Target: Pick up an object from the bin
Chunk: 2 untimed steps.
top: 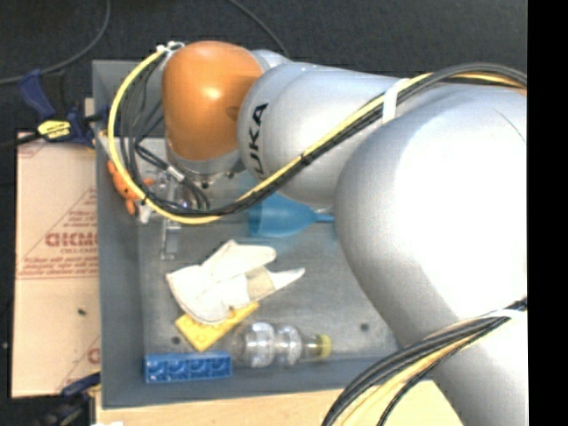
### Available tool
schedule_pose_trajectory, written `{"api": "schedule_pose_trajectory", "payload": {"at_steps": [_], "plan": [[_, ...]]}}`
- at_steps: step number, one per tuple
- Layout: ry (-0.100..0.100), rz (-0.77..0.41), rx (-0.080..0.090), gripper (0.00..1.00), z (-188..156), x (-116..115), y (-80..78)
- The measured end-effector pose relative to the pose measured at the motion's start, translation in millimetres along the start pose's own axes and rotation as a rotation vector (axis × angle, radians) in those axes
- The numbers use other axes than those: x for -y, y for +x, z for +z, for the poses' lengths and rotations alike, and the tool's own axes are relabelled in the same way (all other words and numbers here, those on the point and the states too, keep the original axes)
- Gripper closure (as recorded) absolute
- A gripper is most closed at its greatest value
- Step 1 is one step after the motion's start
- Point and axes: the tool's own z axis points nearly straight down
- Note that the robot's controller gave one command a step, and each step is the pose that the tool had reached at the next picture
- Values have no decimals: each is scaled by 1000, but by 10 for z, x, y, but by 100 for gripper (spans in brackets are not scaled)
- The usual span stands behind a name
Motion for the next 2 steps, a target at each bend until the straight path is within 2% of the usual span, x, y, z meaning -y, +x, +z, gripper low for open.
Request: {"api": "schedule_pose_trajectory", "payload": {"at_steps": [1, 2], "plan": [[-2, 4, 7, 0, -57, 10, -17], [1, -58, 0, 0, 314, 103, 14]]}}
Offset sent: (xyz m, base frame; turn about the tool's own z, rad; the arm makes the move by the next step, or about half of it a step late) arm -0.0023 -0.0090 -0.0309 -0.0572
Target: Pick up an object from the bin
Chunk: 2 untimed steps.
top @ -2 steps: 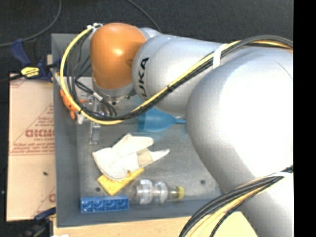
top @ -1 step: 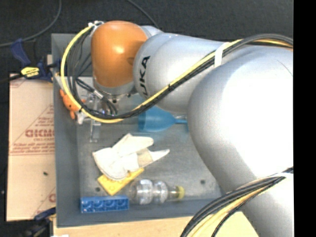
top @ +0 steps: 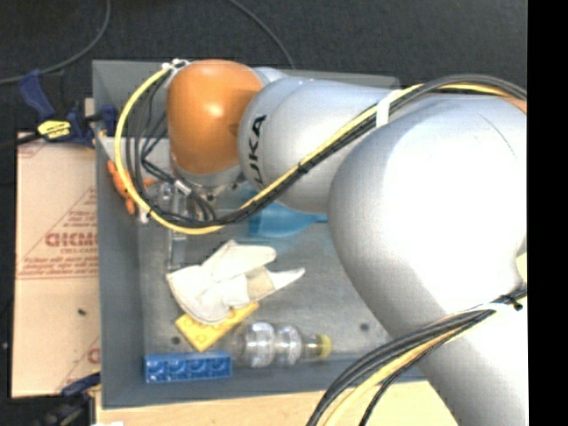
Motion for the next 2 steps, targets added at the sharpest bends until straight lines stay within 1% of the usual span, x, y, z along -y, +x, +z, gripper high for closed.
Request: {"api": "schedule_pose_trajectory", "payload": {"at_steps": [1, 2], "plan": [[-1, -101, 7, 0, -33, -16, -8], [1, -51, -3, 0, 9, 813, 730]]}}
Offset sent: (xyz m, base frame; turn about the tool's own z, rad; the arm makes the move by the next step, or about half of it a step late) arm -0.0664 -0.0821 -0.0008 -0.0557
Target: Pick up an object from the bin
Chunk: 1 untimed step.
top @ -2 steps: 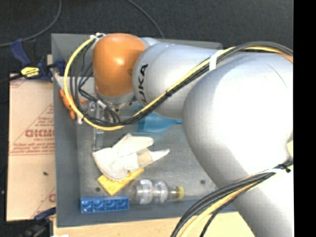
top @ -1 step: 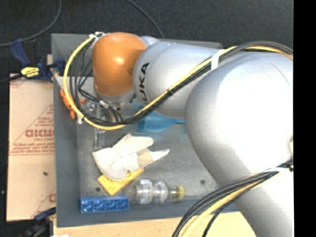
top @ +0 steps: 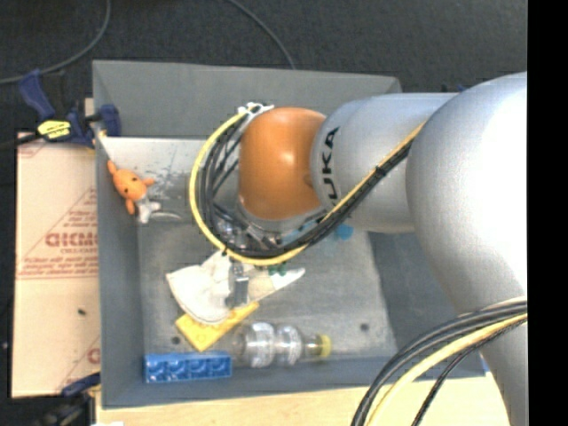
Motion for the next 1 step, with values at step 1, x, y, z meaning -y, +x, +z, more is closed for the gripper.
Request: {"api": "schedule_pose_trajectory", "payload": {"at_steps": [1], "plan": [[-2, -271, 16, 100, 304, -412, -118]]}}
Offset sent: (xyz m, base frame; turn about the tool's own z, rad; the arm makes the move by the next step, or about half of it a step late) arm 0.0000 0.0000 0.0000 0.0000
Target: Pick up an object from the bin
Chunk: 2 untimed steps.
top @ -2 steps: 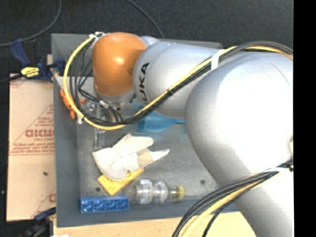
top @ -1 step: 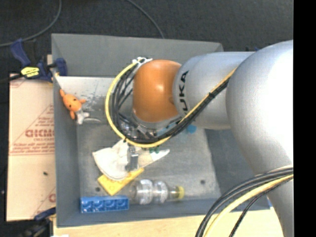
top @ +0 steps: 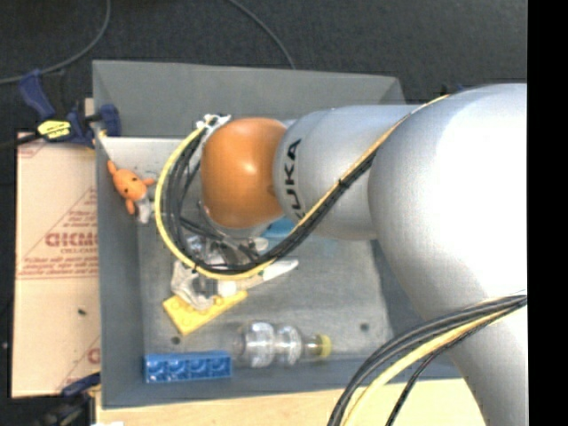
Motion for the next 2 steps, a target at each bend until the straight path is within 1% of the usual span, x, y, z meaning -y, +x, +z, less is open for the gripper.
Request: {"api": "schedule_pose_trajectory", "payload": {"at_steps": [1, 2], "plan": [[0, 2, 0, 100, 0, 0, 0], [1, -26, -2, 100, -811, -32, -118]]}}
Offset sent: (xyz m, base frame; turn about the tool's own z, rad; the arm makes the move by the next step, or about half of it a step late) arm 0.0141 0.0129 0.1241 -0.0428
